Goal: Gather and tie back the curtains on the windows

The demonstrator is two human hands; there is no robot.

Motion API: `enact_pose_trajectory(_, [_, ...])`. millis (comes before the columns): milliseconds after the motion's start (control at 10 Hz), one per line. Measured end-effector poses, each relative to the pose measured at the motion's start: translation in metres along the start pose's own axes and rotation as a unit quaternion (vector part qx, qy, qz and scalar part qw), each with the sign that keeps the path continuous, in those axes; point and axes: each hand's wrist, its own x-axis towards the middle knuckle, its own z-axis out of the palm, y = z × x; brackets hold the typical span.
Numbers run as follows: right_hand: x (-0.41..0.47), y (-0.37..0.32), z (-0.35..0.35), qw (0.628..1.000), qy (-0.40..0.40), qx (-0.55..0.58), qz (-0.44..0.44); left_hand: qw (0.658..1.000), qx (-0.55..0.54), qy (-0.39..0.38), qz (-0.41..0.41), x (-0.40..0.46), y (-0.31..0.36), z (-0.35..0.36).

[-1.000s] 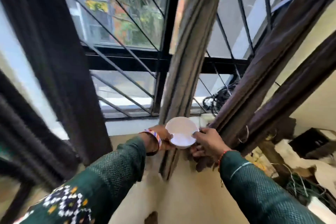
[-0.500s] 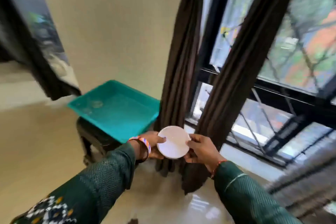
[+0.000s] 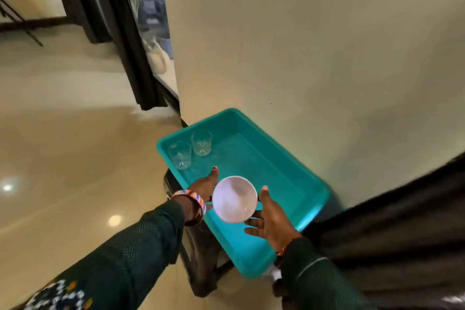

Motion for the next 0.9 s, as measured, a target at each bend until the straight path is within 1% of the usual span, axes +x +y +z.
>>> enact_pose_trajectory(100, [0.048, 0.006, 0.001, 0.999, -0.001, 0.022, 0.029, 0.999, 0.029, -0.020, -0.010, 0.048, 0.009, 0.004])
enact_pose_trajectory(200, [0.079, 0.019, -0.010, 0.997, 0.061, -0.028, 0.046, 0.992, 0.095, -0.056, -0.056, 0.076, 0.002, 0.020])
enact_pose_trajectory(300, [0.097, 0.033, -0.026, 0.980, 0.111, -0.147, 0.070, 0.976, 0.178, -0.078, -0.097, 0.093, -0.016, 0.040])
enact_pose_trajectory(400, [0.104, 0.041, -0.037, 0.966, 0.108, -0.222, 0.080, 0.943, 0.303, -0.095, -0.095, 0.087, -0.022, 0.051])
enact_pose_trajectory(500, [0.102, 0.036, -0.038, 0.951, 0.097, -0.277, 0.097, 0.918, 0.369, -0.103, -0.102, 0.071, -0.009, 0.062])
enact_pose_trajectory(600, [0.096, 0.026, -0.035, 0.928, 0.082, -0.350, 0.099, 0.873, 0.458, -0.126, -0.112, 0.061, -0.002, 0.072])
enact_pose_trajectory(700, [0.089, 0.018, -0.031, 0.908, 0.080, -0.403, 0.078, 0.844, 0.527, -0.098, -0.034, 0.053, -0.006, 0.073])
enact_pose_trajectory(800, [0.081, 0.015, -0.035, 0.903, 0.089, -0.414, 0.070, 0.810, 0.576, -0.106, 0.028, 0.046, -0.010, 0.073])
enact_pose_trajectory(900, [0.063, 0.009, -0.038, 0.902, 0.106, -0.416, 0.046, 0.821, 0.561, -0.087, 0.056, 0.036, -0.008, 0.070])
